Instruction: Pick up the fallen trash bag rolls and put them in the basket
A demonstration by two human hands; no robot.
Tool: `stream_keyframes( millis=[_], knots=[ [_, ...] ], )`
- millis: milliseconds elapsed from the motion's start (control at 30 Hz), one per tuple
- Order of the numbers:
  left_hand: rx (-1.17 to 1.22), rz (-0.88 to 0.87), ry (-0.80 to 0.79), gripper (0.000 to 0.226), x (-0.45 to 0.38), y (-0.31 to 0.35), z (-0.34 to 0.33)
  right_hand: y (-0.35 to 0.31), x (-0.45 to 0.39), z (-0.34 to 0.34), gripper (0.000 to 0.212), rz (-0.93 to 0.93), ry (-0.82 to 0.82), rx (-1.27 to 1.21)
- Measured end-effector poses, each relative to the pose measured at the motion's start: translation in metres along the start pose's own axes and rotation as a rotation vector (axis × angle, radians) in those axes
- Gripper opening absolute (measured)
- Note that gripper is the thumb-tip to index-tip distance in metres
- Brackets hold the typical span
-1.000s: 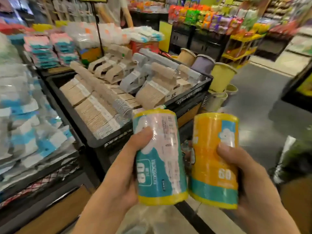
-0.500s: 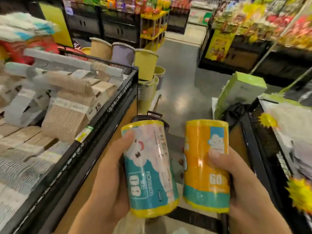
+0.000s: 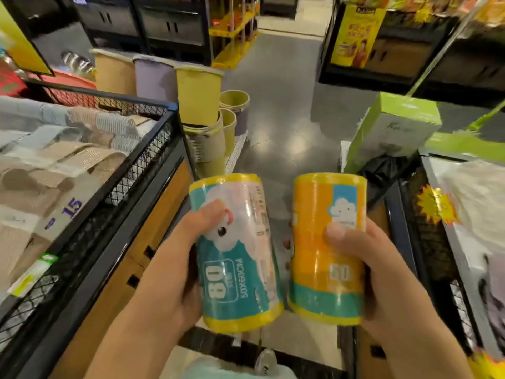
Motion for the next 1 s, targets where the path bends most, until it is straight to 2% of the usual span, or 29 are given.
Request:
stream_keyframes(
  millis=[67, 133, 200, 233, 333, 400, 433, 467, 500, 567, 700, 800, 867, 900, 933, 1000],
  knots=[
    [0.065, -0.006, -0.071, 0.059, 0.003, 0.017, -0.029, -0.002, -0.024, 0.024, 0.042, -0.004, -0.028, -0.002],
    [0.099, -0.042, 0.013, 0.049, -0.020, 0.032, -0.037, -0.008, -0.048, 0.041, 0.045, -0.008, -0.023, -0.010],
    [0.075, 0.001, 0.055, 0.046, -0.044, 0.033, -0.039, -0.016, -0.073, 0.047, 0.058, 0.008, -0.069, 0.009],
    [0.059, -0.056, 0.056, 0.044, -0.049, 0.039, -0.041, -0.020, -0.085, 0.050, 0.061, 0.021, -0.080, 0.020],
    [-0.036, -0.158, 0.084, 0.038, -0.069, 0.054, -0.048, -0.027, -0.126, 0.062, 0.041, -0.014, -0.066, 0.019],
    [-0.074, -0.170, -0.007, 0.034, -0.093, 0.066, -0.054, -0.032, -0.154, 0.065, 0.040, -0.032, -0.071, 0.045],
    [0.045, -0.199, -0.074, 0.035, -0.106, 0.073, -0.052, -0.037, -0.169, 0.065, 0.043, -0.033, -0.070, 0.065],
    [0.067, -0.205, -0.089, 0.037, -0.118, 0.082, -0.051, -0.043, -0.185, 0.065, 0.043, -0.031, -0.065, 0.074],
    [-0.015, -0.226, -0.076, 0.040, -0.127, 0.095, -0.047, -0.050, -0.200, 0.064, 0.038, -0.029, -0.072, 0.081],
    [0.060, -0.304, -0.031, 0.041, -0.153, 0.108, -0.039, -0.063, -0.229, 0.058, 0.032, -0.020, -0.074, 0.095],
    [0.226, -0.264, -0.019, 0.041, -0.197, 0.149, -0.032, -0.087, -0.286, 0.043, 0.060, 0.008, -0.121, 0.171],
    [0.249, -0.256, -0.021, 0.039, -0.224, 0.160, -0.018, -0.094, -0.327, 0.034, 0.058, -0.014, -0.188, 0.248],
    [0.436, -0.216, 0.105, 0.033, -0.238, 0.151, 0.001, -0.096, -0.357, 0.027, 0.050, -0.025, -0.240, 0.261],
    [0.557, -0.206, 0.118, 0.025, -0.241, 0.151, 0.006, -0.096, -0.372, 0.022, 0.048, -0.028, -0.281, 0.266],
    [0.634, -0.257, 0.161, 0.019, -0.240, 0.154, 0.010, -0.096, -0.388, 0.015, 0.050, -0.034, -0.334, 0.278],
    [0.626, -0.306, 0.167, 0.054, -0.245, 0.156, 0.010, -0.093, -0.420, 0.002, 0.052, -0.049, -0.439, 0.303]
  ],
)
Point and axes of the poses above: each hand's wrist, its own x-axis away from the middle knuckle, its own z-axis out of the back of the hand, y = z × x, the point moved 6 cm from there along -x, towards the middle knuckle, and after that the axes turned 11 degrees about x, right-handed, at the moved point
